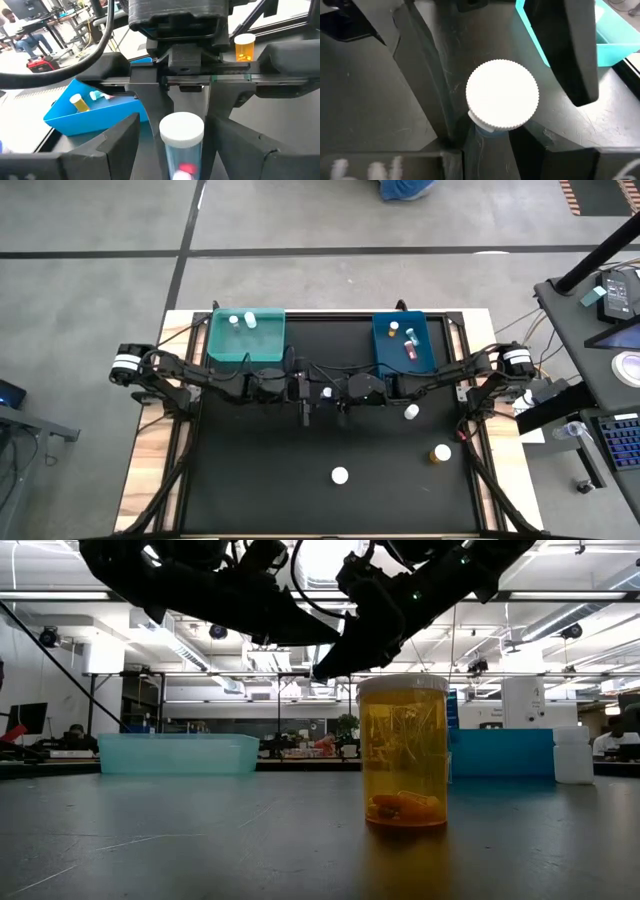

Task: Pick and place medicine bottles into bin by pill shape (circle, oval)
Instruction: Put the blue capsule bottle into the light blue bin

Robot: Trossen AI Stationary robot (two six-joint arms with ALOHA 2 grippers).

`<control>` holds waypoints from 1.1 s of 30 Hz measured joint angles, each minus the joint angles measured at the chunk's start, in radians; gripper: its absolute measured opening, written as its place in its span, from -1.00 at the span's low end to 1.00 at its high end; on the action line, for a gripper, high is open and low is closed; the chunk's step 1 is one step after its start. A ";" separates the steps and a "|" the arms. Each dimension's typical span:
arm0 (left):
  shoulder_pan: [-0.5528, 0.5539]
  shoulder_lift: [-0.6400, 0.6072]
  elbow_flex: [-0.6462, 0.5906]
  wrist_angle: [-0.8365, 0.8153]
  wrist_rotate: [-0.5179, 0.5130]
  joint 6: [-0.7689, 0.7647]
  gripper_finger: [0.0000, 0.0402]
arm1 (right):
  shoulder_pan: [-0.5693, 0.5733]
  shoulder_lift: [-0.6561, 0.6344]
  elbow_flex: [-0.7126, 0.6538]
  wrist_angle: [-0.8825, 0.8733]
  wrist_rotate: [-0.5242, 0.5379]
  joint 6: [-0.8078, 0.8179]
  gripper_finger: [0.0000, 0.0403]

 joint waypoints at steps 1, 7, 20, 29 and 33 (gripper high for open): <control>0.000 0.000 -0.001 0.001 0.000 0.000 0.13 | 0.000 0.000 0.000 0.000 0.000 0.000 -0.52; 0.000 0.000 -0.001 0.001 0.005 0.005 -0.09 | 0.000 0.000 0.000 0.002 0.000 0.001 -0.52; 0.010 -0.008 -0.001 -0.015 0.005 0.008 -0.57 | -0.003 -0.004 0.000 0.025 0.010 0.028 -0.28; 0.057 -0.070 -0.019 -0.084 -0.170 -0.001 -0.55 | -0.049 -0.088 0.000 -0.070 0.044 0.014 0.12; 0.103 -0.134 -0.033 -0.148 -0.311 -0.023 -0.55 | -0.085 -0.161 0.000 -0.137 0.112 0.013 0.19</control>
